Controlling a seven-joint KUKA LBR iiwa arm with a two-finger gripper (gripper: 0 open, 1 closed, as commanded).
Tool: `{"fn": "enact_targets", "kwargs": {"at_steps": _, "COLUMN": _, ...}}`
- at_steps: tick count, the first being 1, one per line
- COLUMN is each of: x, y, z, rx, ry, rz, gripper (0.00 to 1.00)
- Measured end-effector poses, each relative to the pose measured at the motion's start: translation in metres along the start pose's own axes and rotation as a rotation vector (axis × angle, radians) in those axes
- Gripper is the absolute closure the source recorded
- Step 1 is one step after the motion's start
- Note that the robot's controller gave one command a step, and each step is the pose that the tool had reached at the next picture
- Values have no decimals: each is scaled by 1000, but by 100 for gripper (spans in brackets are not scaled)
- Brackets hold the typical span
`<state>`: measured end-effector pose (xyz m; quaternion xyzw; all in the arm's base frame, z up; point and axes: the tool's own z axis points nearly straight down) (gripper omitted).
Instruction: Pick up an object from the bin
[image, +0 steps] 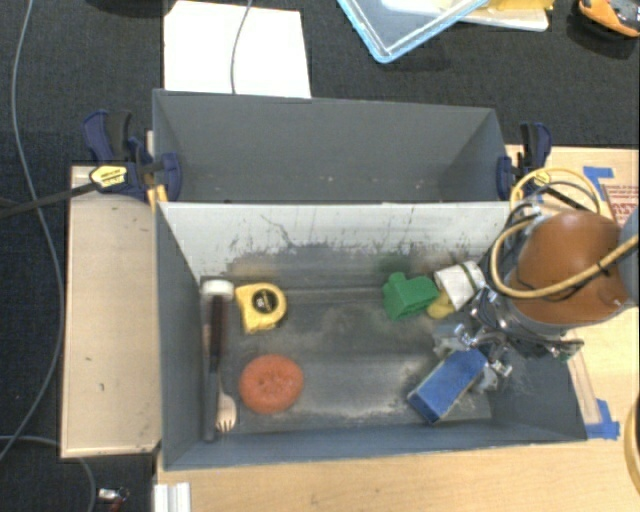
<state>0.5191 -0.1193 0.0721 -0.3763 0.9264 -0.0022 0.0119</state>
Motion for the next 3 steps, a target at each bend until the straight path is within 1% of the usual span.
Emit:
{"fn": "enact_targets", "kwargs": {"at_steps": 1, "x": 3, "y": 26, "z": -45, "rx": -3, "ry": 0, "rz": -105, "gripper": 100}}
{"fn": "enact_targets", "kwargs": {"at_steps": 2, "x": 11, "y": 21, "z": -118, "rx": -8, "ry": 3, "rz": -105, "gripper": 100}}
{"fn": "enact_targets", "kwargs": {"at_steps": 3, "x": -3, "y": 13, "z": -209, "rx": -9, "ry": 3, "rz": -97, "gripper": 100}}
